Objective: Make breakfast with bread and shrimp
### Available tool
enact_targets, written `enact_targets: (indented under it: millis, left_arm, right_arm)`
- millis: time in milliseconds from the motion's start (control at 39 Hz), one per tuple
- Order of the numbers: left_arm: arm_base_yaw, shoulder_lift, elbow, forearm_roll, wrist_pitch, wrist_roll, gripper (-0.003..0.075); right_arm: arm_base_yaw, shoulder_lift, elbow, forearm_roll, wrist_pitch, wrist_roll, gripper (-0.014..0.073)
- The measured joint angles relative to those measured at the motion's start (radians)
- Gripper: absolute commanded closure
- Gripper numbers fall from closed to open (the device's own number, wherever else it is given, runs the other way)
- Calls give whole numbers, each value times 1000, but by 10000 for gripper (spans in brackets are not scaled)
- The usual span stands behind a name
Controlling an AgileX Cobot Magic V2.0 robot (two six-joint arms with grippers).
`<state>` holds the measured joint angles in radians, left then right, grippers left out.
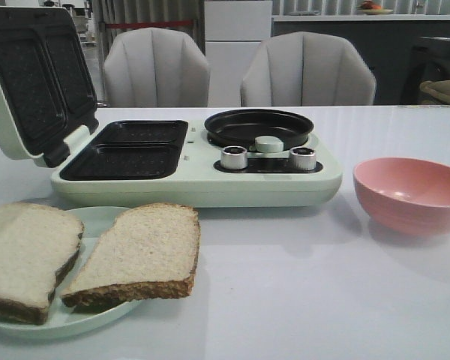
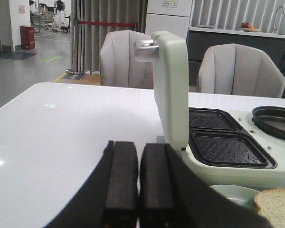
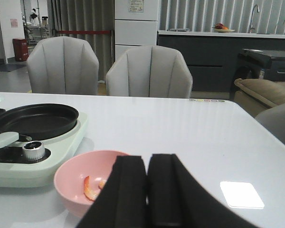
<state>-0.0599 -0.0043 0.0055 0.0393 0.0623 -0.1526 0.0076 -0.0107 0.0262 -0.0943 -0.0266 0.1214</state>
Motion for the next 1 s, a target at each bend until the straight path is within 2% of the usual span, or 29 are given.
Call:
enact_targets:
  millis: [847, 1001]
  left_arm:
    - [0, 0, 0, 25, 0, 8, 606]
    - [0, 0, 0, 26, -62, 11, 606]
  right_arm:
    - [0, 0, 0, 0, 0, 0, 447]
    - [0, 0, 0, -1, 0, 0, 447]
